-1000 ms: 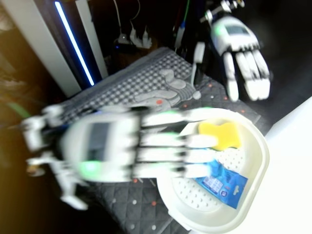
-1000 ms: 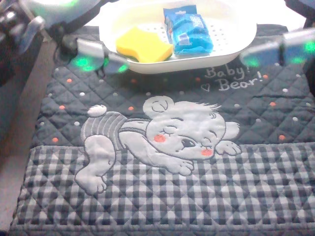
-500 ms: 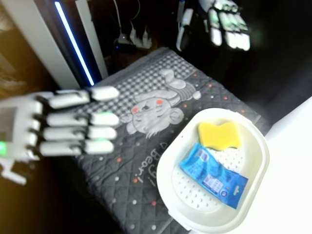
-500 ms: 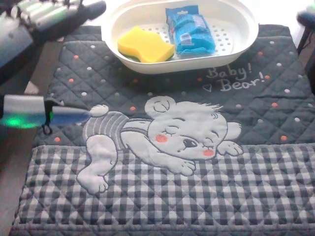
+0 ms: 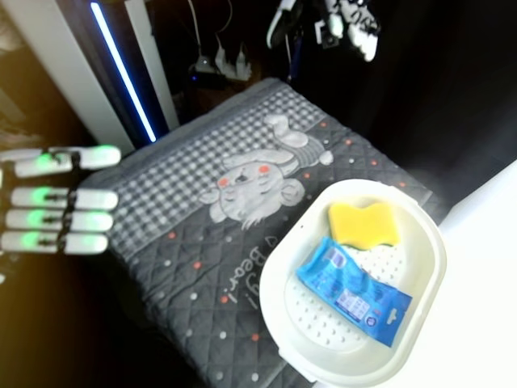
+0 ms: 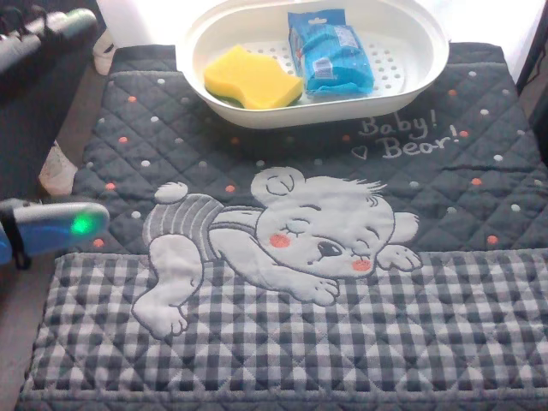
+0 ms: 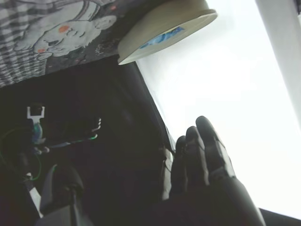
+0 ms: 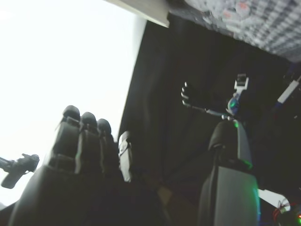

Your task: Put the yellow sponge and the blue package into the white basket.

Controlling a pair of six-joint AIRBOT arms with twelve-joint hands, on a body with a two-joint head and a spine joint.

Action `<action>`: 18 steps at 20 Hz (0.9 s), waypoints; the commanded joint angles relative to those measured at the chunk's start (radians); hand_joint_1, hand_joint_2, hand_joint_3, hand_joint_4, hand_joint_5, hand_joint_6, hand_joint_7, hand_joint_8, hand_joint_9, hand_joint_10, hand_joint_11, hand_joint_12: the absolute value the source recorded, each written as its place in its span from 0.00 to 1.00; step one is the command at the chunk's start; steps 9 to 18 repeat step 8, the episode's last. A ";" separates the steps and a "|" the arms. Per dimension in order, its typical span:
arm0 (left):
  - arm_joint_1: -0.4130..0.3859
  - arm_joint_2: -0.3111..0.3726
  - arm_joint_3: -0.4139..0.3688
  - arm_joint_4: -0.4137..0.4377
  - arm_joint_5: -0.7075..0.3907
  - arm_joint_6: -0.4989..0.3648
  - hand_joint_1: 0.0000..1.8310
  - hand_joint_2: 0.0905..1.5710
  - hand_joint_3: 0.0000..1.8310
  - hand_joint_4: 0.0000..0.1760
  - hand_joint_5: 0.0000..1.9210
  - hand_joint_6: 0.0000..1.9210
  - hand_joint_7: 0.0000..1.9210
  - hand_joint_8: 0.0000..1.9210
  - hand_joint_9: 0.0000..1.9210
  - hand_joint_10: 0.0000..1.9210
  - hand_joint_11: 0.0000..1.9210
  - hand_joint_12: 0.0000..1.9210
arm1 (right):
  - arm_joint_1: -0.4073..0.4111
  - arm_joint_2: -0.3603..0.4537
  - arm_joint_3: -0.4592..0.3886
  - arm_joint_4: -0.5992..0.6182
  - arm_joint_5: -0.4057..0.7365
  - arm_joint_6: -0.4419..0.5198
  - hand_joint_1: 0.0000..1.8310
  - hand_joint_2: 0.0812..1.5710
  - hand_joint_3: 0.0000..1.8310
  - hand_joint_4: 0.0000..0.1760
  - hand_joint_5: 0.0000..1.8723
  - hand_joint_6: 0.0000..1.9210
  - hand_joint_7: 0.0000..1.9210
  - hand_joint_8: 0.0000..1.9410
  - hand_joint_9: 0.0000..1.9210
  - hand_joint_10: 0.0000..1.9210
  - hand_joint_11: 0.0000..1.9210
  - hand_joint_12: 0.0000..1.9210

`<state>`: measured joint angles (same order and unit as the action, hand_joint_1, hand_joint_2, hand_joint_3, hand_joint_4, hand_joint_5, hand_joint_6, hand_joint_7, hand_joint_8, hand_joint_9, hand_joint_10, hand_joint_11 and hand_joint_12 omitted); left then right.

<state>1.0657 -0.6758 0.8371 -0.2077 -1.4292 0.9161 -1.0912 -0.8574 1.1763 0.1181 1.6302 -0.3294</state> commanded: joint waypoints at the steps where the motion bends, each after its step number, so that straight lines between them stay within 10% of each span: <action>1: -0.007 -0.002 0.004 0.002 -0.134 -0.008 0.24 0.57 0.00 0.79 0.03 0.00 0.05 0.00 0.07 0.00 0.00 0.33 | 0.000 0.007 0.004 0.039 0.121 0.006 0.45 0.53 0.00 1.00 0.04 0.01 0.00 0.00 0.00 0.00 0.00 0.00; 2: -0.007 -0.004 0.005 0.001 -0.135 -0.008 0.24 0.57 0.00 0.77 0.03 0.00 0.05 0.00 0.07 0.00 0.00 0.35 | 0.000 0.007 0.004 0.039 0.121 0.007 0.45 0.53 0.01 1.00 0.05 0.02 0.00 0.00 0.00 0.00 0.00 0.00; 4: -0.007 -0.006 0.006 -0.005 -0.134 -0.008 0.26 0.57 0.00 0.79 0.03 0.00 0.04 0.00 0.06 0.00 0.00 0.31 | 0.000 0.007 0.007 0.038 0.119 0.007 0.42 0.54 0.00 0.66 0.13 0.01 0.11 0.00 0.04 0.00 0.00 0.00; 6: -0.007 -0.010 0.009 -0.010 -0.131 -0.008 0.26 0.58 0.00 0.76 0.02 0.00 0.04 0.00 0.06 0.00 0.00 0.30 | 0.000 0.006 0.018 0.038 0.118 0.038 0.45 0.62 0.02 0.04 0.35 0.01 0.24 0.01 0.12 0.00 0.00 0.09; 7: -0.007 -0.011 0.009 -0.011 -0.130 -0.008 0.29 0.59 0.00 0.71 0.03 0.00 0.04 0.00 0.05 0.00 0.00 0.27 | 0.000 -0.002 0.036 0.039 0.118 0.085 0.49 0.66 0.01 0.00 0.46 0.01 0.38 0.02 0.30 0.03 0.07 0.50; 8: -0.007 -0.013 0.009 -0.013 -0.130 -0.009 0.28 0.60 0.00 0.67 0.03 0.00 0.04 0.00 0.06 0.00 0.00 0.28 | 0.000 -0.018 0.065 0.042 0.118 0.147 0.56 0.68 0.01 0.05 0.51 0.40 0.52 0.04 0.46 0.07 0.19 0.70; 18: -0.007 -0.013 0.009 -0.013 -0.130 -0.009 0.28 0.60 0.00 0.67 0.03 0.00 0.04 0.00 0.06 0.00 0.00 0.28 | 0.000 -0.018 0.065 0.042 0.118 0.147 0.56 0.68 0.01 0.05 0.51 0.40 0.52 0.04 0.46 0.07 0.19 0.70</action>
